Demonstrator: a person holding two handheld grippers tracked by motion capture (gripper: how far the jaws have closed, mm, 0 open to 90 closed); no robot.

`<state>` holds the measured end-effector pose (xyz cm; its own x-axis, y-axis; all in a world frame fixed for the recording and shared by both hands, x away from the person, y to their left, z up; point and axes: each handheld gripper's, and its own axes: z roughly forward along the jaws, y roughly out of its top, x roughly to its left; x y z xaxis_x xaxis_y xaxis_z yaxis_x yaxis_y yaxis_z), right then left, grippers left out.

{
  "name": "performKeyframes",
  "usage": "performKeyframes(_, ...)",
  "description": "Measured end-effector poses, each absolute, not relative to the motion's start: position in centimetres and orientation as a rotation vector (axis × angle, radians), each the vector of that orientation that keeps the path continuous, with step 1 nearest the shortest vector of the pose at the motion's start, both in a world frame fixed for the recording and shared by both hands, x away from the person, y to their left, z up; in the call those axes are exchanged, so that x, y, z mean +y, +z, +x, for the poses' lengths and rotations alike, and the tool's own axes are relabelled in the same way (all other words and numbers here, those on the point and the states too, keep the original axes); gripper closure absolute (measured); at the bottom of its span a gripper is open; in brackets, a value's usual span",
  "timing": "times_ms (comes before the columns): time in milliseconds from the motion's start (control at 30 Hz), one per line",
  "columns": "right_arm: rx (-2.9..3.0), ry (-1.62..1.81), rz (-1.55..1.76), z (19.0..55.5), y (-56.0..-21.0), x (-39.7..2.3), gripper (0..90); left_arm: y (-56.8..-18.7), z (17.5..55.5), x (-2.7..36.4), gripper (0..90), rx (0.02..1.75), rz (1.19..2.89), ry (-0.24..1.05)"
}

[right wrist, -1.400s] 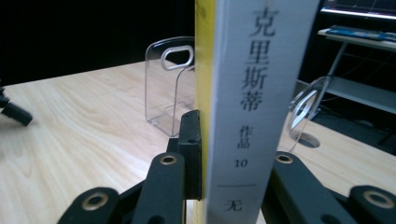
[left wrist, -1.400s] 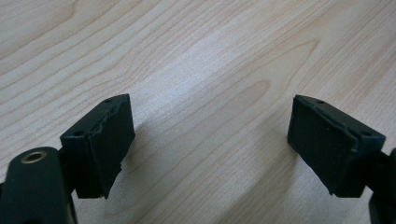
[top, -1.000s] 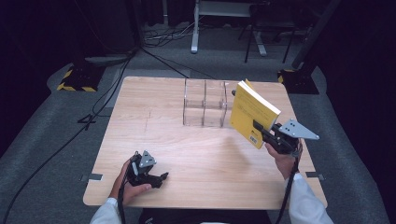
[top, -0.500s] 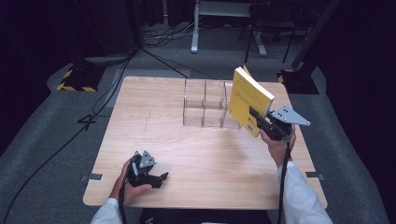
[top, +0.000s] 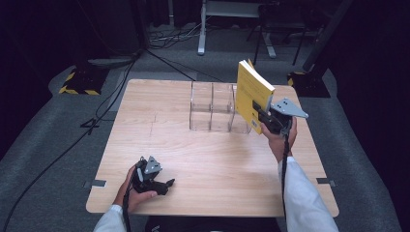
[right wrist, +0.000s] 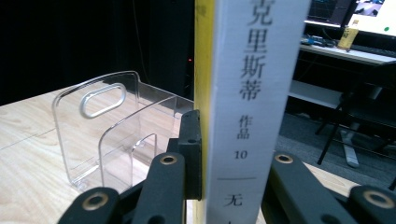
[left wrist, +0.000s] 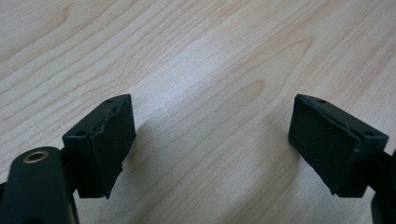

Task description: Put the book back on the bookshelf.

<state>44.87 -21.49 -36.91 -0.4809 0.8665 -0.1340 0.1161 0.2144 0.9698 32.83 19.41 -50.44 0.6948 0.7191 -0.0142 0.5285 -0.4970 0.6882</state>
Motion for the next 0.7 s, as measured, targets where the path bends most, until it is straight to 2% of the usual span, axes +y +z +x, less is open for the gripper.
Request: performKeyframes(700,1.724,1.267,0.996,48.8,-38.7,-19.5,76.1,-50.4,32.8,19.4,15.5,0.925,2.23,0.364)
